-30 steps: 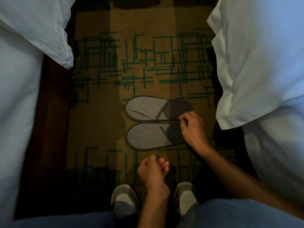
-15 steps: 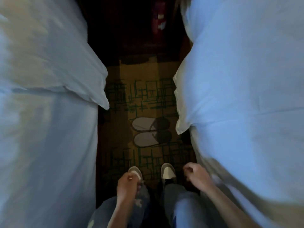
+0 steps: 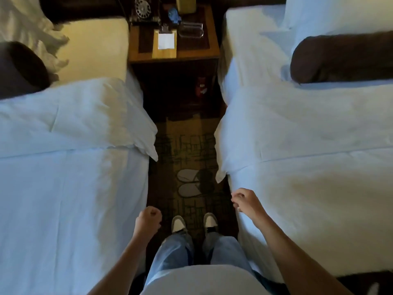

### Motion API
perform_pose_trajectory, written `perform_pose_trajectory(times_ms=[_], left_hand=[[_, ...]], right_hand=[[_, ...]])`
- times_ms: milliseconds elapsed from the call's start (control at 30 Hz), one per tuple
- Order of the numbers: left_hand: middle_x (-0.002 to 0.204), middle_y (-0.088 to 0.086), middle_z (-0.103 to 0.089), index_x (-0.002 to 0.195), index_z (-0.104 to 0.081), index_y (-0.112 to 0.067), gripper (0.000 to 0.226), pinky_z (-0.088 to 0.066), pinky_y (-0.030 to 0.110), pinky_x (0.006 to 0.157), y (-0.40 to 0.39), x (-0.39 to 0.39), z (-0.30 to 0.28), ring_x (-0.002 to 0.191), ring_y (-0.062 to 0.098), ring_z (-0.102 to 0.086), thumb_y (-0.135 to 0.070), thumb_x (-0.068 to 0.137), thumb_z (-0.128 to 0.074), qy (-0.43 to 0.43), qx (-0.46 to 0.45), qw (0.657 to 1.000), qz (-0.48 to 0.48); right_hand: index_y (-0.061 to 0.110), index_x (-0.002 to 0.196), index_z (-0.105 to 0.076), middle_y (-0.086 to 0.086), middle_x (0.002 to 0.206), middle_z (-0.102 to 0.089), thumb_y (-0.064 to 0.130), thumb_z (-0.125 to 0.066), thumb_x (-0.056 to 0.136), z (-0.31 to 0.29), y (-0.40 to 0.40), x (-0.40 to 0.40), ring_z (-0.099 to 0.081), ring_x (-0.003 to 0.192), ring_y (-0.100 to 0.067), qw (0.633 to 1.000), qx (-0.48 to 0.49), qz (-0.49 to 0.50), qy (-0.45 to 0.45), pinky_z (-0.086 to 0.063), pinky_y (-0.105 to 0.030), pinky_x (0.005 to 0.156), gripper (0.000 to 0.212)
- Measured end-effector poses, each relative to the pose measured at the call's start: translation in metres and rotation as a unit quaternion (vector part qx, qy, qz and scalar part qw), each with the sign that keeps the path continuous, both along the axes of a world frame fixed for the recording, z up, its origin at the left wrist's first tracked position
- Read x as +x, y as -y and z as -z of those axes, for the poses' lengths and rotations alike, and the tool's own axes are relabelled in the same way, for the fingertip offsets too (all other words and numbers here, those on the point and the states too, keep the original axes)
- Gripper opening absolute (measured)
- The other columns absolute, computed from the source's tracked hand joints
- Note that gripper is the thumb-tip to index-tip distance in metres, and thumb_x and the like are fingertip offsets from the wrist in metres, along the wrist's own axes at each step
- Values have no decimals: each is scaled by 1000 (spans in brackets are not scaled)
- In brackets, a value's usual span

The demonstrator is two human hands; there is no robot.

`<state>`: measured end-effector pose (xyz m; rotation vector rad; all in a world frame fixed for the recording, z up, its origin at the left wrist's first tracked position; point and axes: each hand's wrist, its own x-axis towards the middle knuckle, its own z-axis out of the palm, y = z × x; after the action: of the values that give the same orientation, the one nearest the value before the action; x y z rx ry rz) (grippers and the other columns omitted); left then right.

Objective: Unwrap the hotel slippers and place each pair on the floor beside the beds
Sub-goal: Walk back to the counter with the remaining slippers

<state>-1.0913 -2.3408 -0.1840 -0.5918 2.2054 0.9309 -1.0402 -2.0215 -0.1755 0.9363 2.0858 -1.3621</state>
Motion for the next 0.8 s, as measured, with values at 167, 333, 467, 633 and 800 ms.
perform_pose_trajectory(times_ms=[167,333,467,633,800], left_hand=[[75,12,-66,81,-62,-14,17,-43,26,45,-3,27,-39,56,21,-58,-14,96,-53,14,29,999,-32],[77,15,-64,86,-63,-7,18,-41,26,48,-3,54,-46,53,23,-53,-11,97,-50,49,44,996,-62],[76,15,-62,88,-63,-5,19,-39,23,45,-1,60,-46,51,22,-51,-10,98,-48,59,30,994,-84],[72,14,-62,83,-63,-7,18,-38,20,42,-5,67,-45,47,21,-51,-5,96,-51,23,28,998,-59],[76,14,-65,83,-64,-9,18,-40,24,47,-3,66,-38,52,22,-54,-7,95,-51,16,34,999,-15]], right_hand=[[17,88,-65,4,78,-59,11,-53,88,-48,-5,16,-57,77,-17,999,-4,-11,-33,-47,-29,73,13],[17,91,-64,1,79,-59,14,-53,90,-52,-8,45,-57,72,-15,1000,-8,-13,-2,-46,-27,70,12],[18,92,-64,1,82,-60,18,-53,93,-47,-13,56,-59,74,-14,1000,-12,-15,4,-46,-23,67,11],[21,89,-63,1,83,-61,20,-54,92,-46,-21,62,-62,78,-18,1000,-26,-6,4,-47,-27,70,9],[22,78,-61,-2,80,-62,19,-55,91,-49,-24,86,-64,81,-24,999,-18,36,1,-44,-30,70,14]])
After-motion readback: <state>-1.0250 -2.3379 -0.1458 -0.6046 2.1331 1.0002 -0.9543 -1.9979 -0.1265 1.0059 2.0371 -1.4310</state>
